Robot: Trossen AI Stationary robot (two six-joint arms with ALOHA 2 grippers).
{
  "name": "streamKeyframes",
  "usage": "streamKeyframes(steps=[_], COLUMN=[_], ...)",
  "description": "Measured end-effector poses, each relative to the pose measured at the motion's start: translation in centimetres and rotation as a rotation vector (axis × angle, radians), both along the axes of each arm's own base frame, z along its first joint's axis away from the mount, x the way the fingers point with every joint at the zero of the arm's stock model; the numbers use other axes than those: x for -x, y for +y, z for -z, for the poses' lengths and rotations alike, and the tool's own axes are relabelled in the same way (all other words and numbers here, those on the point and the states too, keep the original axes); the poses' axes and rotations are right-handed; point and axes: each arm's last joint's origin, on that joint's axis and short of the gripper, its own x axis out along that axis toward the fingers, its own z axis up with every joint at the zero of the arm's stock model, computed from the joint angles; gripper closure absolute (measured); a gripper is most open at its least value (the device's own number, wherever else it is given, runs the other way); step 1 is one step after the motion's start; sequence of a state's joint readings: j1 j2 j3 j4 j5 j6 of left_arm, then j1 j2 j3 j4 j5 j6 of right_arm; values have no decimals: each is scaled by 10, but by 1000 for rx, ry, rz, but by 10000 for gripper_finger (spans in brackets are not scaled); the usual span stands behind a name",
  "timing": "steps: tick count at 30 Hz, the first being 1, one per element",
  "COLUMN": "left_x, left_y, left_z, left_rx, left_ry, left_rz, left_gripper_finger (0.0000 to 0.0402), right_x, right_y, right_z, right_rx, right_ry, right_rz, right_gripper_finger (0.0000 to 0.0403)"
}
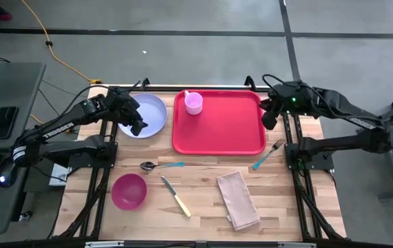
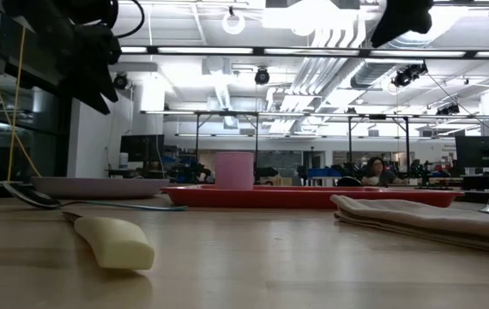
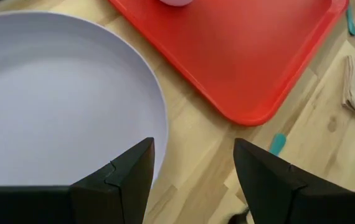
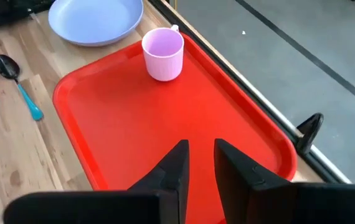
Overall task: Set up tray
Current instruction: Put the purple plate under the pink mug on the red tray
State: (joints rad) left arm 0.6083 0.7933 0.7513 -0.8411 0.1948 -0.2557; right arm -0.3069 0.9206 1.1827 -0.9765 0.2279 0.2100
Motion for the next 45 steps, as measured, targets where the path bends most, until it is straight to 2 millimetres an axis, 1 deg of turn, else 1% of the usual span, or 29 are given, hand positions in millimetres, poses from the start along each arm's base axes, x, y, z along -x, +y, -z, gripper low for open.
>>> streamKeyframes(steps=[4,7,12,16,20,26,37,40,45], left_x=[-5,-14,-29,-39,-48,-56,-68,-70,-75], left_y=[0,-3,-9,-12,-14,-11,-5,-4,-2], left_z=[3,8,20,32,42,54,72,75,79], left_rx=[44,55,38,18,15,-35,-13,-35,-43], left_ry=[-2,33,149,269,340,452,531,558,548], left_rz=[66,131,181,186,200,162,145,129,124], left_gripper_finger=[153,153,153,153,153,153,153,153,153], right_x=[4,3,0,-2,-1,5,31,35,37], right_y=[2,2,1,1,1,3,10,12,12], right_z=[9,14,21,29,34,32,24,24,24], right_rx=[-14,-17,-10,-2,-10,-5,0,-5,-12], right_ry=[-45,-78,-118,-85,-60,-69,-130,-131,-130], right_rz=[12,-4,-17,-33,-46,-44,-1,12,17], right_gripper_finger=[355,356,352,346,343,343,343,344,343])
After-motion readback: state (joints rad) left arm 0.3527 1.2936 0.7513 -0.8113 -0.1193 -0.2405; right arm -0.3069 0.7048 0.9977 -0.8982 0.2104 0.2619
